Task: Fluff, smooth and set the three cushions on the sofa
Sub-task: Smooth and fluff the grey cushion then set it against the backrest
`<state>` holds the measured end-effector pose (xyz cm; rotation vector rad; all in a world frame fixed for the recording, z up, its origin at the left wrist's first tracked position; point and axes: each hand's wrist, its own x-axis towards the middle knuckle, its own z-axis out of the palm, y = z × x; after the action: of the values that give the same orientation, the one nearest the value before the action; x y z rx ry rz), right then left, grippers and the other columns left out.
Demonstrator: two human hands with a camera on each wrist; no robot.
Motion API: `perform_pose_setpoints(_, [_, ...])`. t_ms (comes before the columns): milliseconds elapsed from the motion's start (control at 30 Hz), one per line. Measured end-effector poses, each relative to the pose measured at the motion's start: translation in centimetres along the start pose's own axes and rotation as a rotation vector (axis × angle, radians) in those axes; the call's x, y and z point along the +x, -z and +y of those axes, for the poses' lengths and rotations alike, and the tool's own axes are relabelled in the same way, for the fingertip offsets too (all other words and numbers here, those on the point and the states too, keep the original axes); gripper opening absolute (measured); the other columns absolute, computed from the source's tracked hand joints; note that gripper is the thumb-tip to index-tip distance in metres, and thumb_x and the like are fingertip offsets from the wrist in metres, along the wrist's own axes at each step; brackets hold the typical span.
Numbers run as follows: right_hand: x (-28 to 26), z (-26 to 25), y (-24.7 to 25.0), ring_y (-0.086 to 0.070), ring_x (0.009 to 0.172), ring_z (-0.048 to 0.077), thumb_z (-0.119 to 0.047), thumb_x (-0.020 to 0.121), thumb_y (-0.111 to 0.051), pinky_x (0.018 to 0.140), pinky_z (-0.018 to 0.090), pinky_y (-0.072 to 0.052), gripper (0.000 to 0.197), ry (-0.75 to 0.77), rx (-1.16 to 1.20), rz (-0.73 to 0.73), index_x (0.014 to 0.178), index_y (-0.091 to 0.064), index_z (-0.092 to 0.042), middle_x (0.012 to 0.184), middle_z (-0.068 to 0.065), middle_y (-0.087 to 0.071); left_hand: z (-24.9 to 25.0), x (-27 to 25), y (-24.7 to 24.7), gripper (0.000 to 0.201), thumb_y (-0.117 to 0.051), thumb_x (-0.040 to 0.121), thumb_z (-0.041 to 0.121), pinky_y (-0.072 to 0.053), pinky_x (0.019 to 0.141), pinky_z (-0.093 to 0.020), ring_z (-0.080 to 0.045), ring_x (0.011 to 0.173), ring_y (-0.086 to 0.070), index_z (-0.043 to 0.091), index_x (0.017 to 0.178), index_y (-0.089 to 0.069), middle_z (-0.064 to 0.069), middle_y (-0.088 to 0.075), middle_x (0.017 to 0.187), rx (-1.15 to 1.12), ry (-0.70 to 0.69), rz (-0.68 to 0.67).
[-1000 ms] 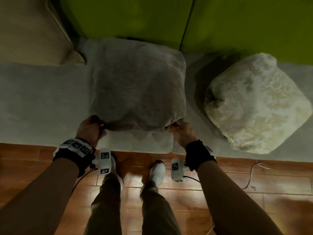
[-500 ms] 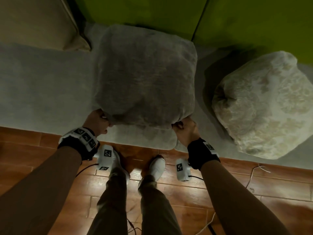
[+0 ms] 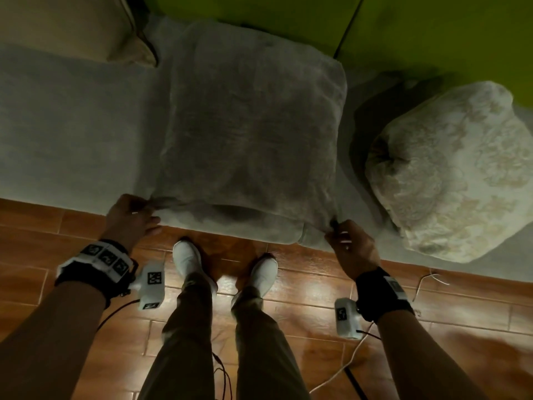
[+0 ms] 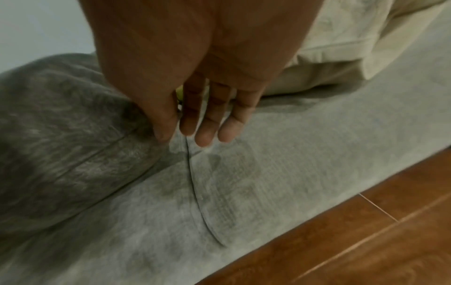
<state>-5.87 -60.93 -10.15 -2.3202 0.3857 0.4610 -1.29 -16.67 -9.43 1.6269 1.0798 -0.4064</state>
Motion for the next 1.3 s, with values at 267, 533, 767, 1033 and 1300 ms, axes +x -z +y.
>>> perform_pose_setpoints(267, [0.9, -2.2, -0.2, -0.074, 0.093, 0.029, -0.031, 0.093, -0.070, 0.084, 0.044, -0.059, 0.024, -0.291, 0.692, 0.036, 0.110, -0.056, -0.023, 0.106, 0.008, -0.074, 1.8, 0.4, -1.3, 0.032, -0.062, 0.097, 0.023, -0.057, 0.082, -0.043, -0.025, 0.093, -0.067, 0.008, 0.125, -0.059, -0.013, -0.066, 0.108, -0.170, -0.001, -0.049])
perform_pose_setpoints(533, [1.6, -0.4, -0.4, -0.074, 0.091, 0.025, -0.016, 0.096, -0.066, 0.081, 0.042, -0.061, 0.015, -0.408, 0.520, -0.006, 0.109, -0.068, -0.023, 0.101, 0.008, -0.075, 2.0, 0.5, -1.2, 0.015, -0.060, 0.096, 0.004, -0.060, 0.076, -0.033, -0.022, 0.092, -0.067, 0.013, 0.106, -0.067, -0.006, -0.067, 0.100, -0.135, -0.083, 0.064])
perform_pose_setpoints(767, [1.4, -0.3, -0.1, -0.074, 0.080, 0.023, -0.029, 0.090, -0.076, 0.077, 0.040, -0.061, 0.010, -0.295, 0.406, 0.019, 0.096, -0.069, -0.029, 0.087, 0.003, -0.076, 1.2, -0.3, -1.1, 0.027, -0.074, 0.088, 0.019, -0.057, 0.074, -0.031, -0.020, 0.085, -0.065, 0.019, 0.114, -0.068, -0.006, -0.070, 0.096, -0.002, -0.092, 0.005])
perform_pose_setpoints(1033, [1.1, -0.8, 1.2, -0.072, 0.100, 0.026, -0.029, 0.101, -0.058, 0.079, 0.039, -0.053, 0.022, -0.479, 0.709, -0.038, 0.114, -0.068, -0.015, 0.115, 0.011, -0.072, 1.6, -0.6, -0.9, 0.024, -0.064, 0.095, 0.027, -0.055, 0.075, -0.041, -0.029, 0.100, -0.066, 0.011, 0.113, -0.062, -0.012, -0.067, 0.110, -0.147, -0.005, -0.075])
perform_pose_setpoints(1300, [2.9, -2.2, 2.3, -0.073, 0.092, 0.025, -0.030, 0.097, -0.067, 0.078, 0.038, -0.054, 0.003, -0.324, 0.339, -0.124, 0.098, -0.068, -0.028, 0.095, 0.004, -0.076, 1.2, 0.7, -0.5, 0.033, -0.067, 0.094, 0.021, -0.057, 0.075, -0.039, -0.020, 0.085, -0.066, 0.008, 0.124, -0.063, -0.008, -0.067, 0.094, -0.131, -0.052, -0.026])
